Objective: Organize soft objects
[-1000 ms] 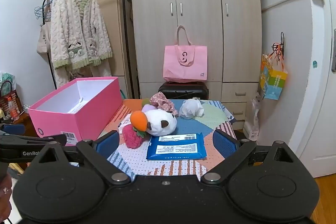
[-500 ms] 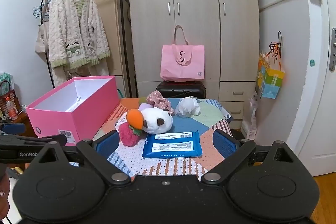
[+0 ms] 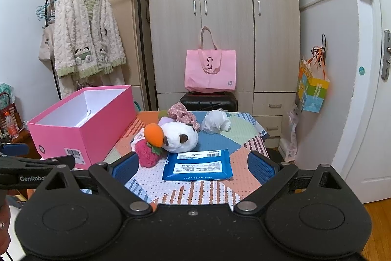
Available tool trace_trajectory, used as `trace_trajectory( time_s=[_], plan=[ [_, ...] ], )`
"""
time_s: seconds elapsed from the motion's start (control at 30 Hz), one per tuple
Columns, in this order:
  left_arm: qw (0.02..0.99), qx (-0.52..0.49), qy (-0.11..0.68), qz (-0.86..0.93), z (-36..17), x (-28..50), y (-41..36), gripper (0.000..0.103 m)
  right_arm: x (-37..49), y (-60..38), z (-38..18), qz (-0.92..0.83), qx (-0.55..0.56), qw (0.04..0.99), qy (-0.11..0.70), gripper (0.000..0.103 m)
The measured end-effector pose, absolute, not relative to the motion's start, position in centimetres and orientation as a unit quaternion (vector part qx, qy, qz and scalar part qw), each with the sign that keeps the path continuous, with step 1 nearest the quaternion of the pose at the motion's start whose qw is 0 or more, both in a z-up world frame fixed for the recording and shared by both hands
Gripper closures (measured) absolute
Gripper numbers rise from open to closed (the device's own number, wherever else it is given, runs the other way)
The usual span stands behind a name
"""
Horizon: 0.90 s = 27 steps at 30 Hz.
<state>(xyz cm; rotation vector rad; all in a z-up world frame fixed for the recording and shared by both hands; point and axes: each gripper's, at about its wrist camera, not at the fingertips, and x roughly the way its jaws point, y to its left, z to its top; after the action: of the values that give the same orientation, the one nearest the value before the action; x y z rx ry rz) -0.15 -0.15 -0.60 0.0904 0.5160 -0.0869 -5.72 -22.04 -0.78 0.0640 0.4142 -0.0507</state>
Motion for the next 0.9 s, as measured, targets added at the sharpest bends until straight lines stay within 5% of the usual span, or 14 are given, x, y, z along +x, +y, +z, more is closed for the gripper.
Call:
trace_trajectory(
  time_s=[0.9],
  plan=[
    [0.973,0.025,0.228,-0.034,-1.6,0.2,0.7,0.0,-5.4,-21.9,-1.4,-0.03,0.025,0.976,0.215,0.005]
  ],
)
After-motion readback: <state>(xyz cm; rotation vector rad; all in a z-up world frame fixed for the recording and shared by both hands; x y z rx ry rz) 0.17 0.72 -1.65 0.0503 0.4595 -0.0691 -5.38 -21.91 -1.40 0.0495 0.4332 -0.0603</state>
